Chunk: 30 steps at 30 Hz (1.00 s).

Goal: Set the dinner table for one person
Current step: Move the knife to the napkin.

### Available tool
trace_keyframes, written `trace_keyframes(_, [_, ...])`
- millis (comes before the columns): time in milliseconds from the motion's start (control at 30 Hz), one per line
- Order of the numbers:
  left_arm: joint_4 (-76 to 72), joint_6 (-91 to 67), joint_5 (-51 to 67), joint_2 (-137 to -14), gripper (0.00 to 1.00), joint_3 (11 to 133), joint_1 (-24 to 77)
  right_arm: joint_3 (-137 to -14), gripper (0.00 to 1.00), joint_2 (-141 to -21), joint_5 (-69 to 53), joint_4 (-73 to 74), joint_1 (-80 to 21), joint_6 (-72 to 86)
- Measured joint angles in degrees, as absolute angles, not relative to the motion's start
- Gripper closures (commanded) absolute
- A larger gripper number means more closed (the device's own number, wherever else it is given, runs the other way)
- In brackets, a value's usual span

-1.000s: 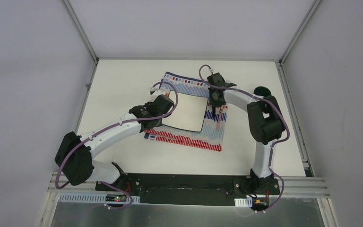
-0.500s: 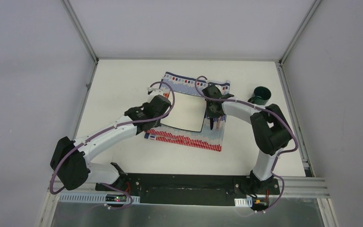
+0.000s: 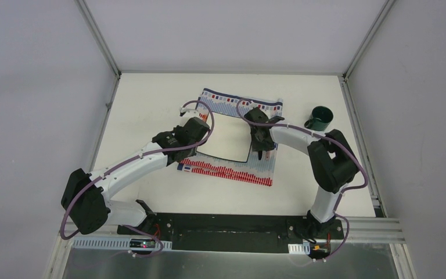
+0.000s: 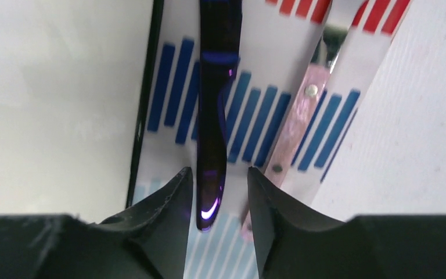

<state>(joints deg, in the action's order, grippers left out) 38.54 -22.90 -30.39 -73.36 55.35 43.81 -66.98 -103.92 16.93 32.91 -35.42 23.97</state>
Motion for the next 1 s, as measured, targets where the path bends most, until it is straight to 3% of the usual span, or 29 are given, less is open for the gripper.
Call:
trace_keyframes(233, [38.61,-22.96,-31.33,-73.67,0.80,55.35,43.81,-68.99,0.53,-97.93,18.04,41.87,-36.69,23.38])
trace_keyframes(333, [38.57,-23.44,-31.44,-74.65,0.94,55.35,43.81,-71.55,0.55,-94.56,19.38,43.20,-36.67,22.79])
trace_keyframes(367, [38.50,-23.59,-31.48,-75.07,1.00,55.33,43.81,-72.20,0.58,-93.71,19.77,43.40,-36.67,22.57])
trace_keyframes(433, [37.98,-24.16,-31.68,-75.90,1.00,55.00,43.81,-73.14,0.66,-92.66,20.56,43.70,-36.64,22.17])
trace_keyframes(567, [37.06,-24.91,-32.34,-77.97,1.00,53.54,43.81,-74.48,1.00,-92.53,21.69,44.31,-35.94,20.88])
trace_keyframes(1000, [30.46,-26.46,-34.22,-89.03,1.00,51.09,43.00,-84.23,1.00,-102.78,21.12,45.19,-28.03,18.17])
